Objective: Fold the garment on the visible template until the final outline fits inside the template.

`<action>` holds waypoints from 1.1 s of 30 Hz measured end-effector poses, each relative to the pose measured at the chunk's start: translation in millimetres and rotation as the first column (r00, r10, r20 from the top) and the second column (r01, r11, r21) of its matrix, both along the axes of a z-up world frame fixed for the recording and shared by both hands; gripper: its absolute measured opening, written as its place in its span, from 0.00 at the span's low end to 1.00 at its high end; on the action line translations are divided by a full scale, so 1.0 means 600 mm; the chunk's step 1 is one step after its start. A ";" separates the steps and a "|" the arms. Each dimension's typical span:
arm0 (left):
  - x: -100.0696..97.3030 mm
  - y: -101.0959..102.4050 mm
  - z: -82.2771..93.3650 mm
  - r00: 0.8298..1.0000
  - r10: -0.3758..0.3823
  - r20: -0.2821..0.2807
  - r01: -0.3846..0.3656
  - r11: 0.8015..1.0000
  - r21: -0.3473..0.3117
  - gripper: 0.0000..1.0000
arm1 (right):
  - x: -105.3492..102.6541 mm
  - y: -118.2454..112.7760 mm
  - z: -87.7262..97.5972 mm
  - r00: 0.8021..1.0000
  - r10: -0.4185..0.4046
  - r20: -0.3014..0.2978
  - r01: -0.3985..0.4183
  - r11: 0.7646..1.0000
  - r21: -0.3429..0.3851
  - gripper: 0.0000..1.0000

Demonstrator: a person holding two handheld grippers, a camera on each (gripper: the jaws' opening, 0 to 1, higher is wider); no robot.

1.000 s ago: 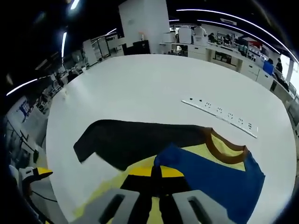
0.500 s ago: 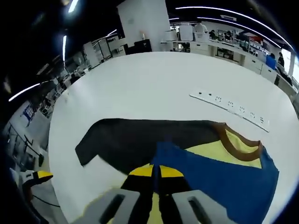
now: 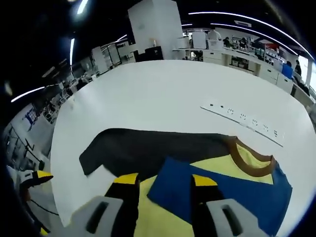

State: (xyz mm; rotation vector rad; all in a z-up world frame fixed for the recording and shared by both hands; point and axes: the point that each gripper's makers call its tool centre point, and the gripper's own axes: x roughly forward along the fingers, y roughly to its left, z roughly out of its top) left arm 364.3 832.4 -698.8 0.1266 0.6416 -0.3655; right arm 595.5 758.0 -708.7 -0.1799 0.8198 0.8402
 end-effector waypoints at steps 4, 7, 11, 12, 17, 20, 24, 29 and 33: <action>0.007 0.009 0.005 1.000 0.017 0.009 -0.017 1.000 0.000 0.99 | 0.003 -0.014 0.006 1.000 -0.006 0.015 0.005 1.000 0.025 0.63; 0.013 0.017 0.008 0.999 0.032 0.015 -0.032 0.999 0.002 0.99 | 0.004 -0.026 0.013 0.999 0.005 0.044 -0.006 0.999 0.036 0.74; 0.020 0.027 0.010 0.999 0.039 0.019 -0.040 0.999 0.011 0.99 | 0.001 -0.044 0.020 0.996 0.032 0.085 -0.036 0.999 0.040 0.88; 0.023 0.030 0.009 0.999 0.043 0.019 -0.043 0.999 0.015 0.99 | -0.002 -0.049 0.022 0.995 0.040 0.087 -0.044 0.998 0.042 0.91; 0.033 0.046 0.009 0.997 0.070 0.017 -0.070 0.997 0.018 0.99 | -0.018 -0.073 0.031 0.992 0.066 0.108 -0.072 0.996 0.053 1.00; 0.038 0.056 0.011 0.996 0.088 0.021 -0.088 0.996 0.017 0.99 | -0.027 -0.092 0.034 0.990 0.077 0.118 -0.084 0.995 0.052 1.00; 0.045 0.072 0.010 0.993 0.116 0.020 -0.117 0.993 0.005 0.99 | -0.040 -0.119 0.039 0.991 0.071 0.115 -0.079 0.994 0.071 1.00; 0.051 0.096 0.004 0.989 0.145 0.011 -0.145 0.989 0.011 0.98 | -0.052 -0.147 0.047 0.989 0.064 0.131 -0.075 0.994 0.076 1.00; 0.059 0.113 0.005 0.982 0.189 0.016 -0.189 0.982 -0.031 0.96 | -0.061 -0.177 0.054 0.989 0.047 0.143 -0.060 0.994 0.087 1.00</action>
